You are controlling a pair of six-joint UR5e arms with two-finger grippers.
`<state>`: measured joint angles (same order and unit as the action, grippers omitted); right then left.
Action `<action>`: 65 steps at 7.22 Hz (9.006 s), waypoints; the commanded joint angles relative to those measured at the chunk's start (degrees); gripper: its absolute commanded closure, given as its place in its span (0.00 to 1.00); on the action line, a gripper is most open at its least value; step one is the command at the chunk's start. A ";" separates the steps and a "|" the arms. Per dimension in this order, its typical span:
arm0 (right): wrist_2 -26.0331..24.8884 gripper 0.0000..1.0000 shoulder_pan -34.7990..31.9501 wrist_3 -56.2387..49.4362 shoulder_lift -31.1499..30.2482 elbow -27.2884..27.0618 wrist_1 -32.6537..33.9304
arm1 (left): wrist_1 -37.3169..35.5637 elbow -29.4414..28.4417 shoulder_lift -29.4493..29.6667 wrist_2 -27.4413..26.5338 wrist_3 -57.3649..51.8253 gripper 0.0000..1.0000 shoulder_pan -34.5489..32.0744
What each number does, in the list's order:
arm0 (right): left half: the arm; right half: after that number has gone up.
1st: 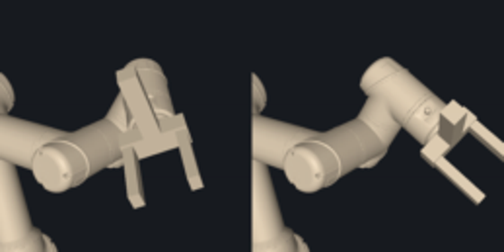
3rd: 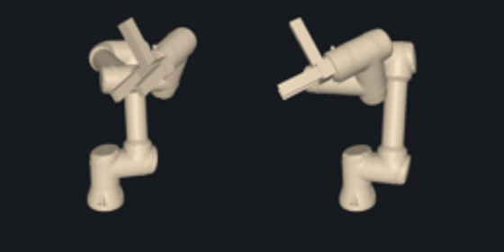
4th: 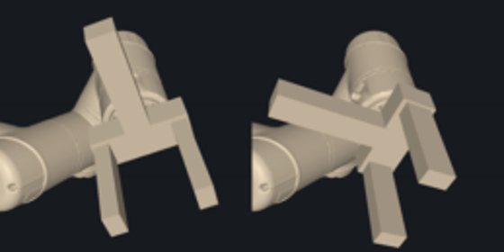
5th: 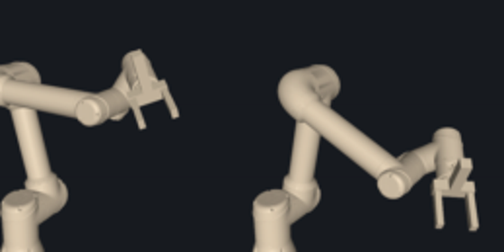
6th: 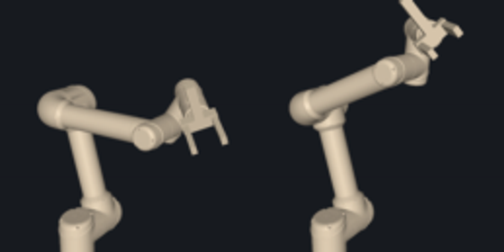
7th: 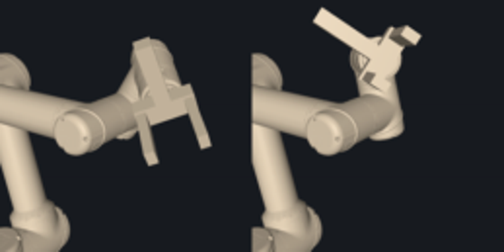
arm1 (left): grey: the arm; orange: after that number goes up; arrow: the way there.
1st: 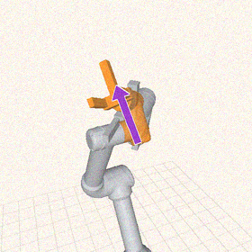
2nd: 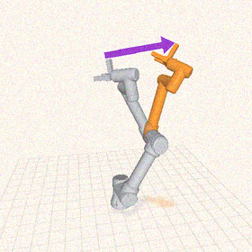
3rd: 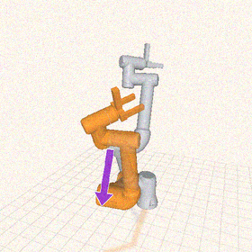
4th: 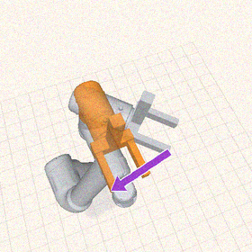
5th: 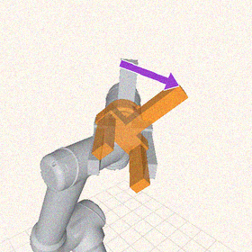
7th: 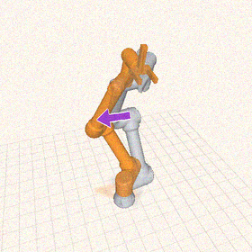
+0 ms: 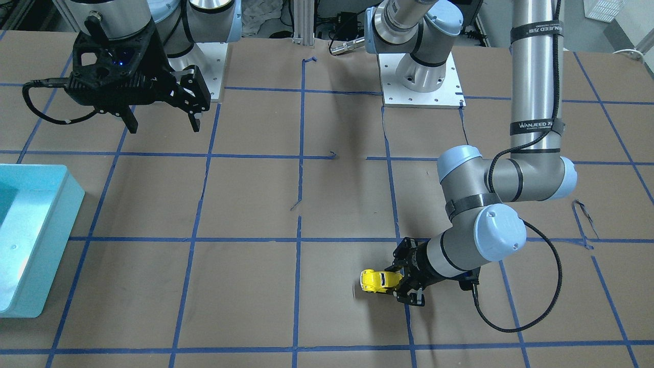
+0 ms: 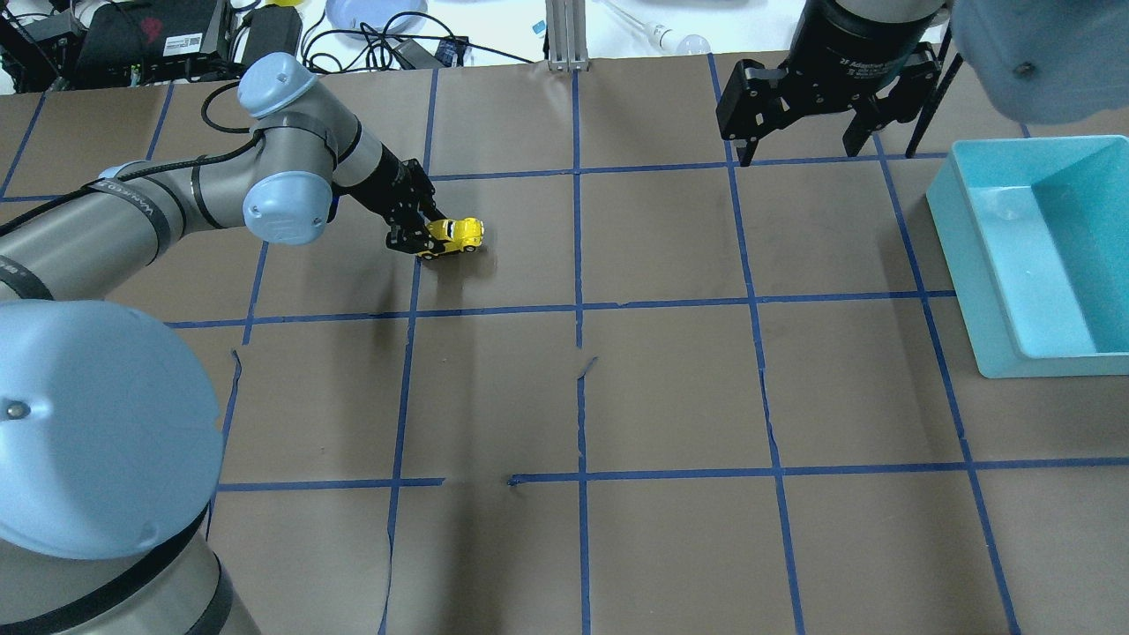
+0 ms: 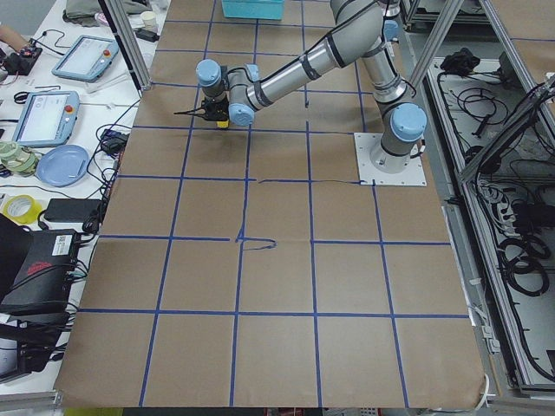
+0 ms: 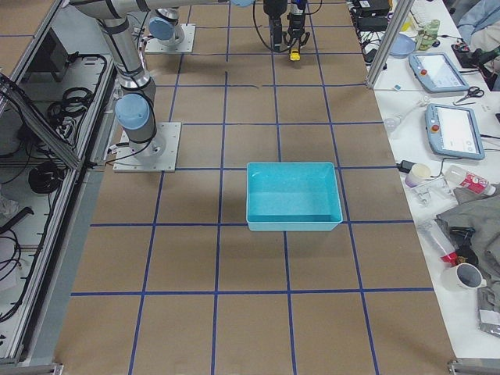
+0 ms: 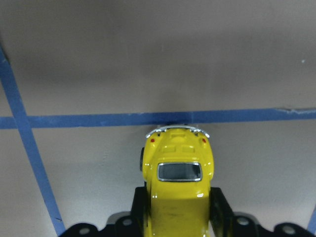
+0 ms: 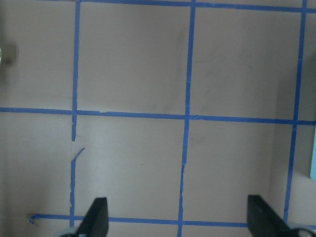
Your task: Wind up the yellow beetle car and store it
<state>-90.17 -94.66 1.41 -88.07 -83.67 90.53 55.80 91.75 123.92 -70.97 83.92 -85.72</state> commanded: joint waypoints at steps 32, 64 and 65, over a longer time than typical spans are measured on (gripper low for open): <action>0.00 0.00 -0.09 0.00 -0.09 0.00 -0.18 | 33.19 -16.32 -15.00 -19.79 -42.73 0.02 9.17; 5.89 1.00 -17.86 -78.49 39.31 9.93 35.16 | 35.95 -8.87 -25.39 -20.96 -87.61 0.00 8.38; 5.45 1.00 -13.84 -78.05 34.68 8.71 30.46 | 35.87 -8.87 -25.39 -20.96 -87.61 0.00 8.29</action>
<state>-84.38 -112.14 -77.02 -48.86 -73.87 124.77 91.72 82.76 98.57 -91.94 -3.69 -77.32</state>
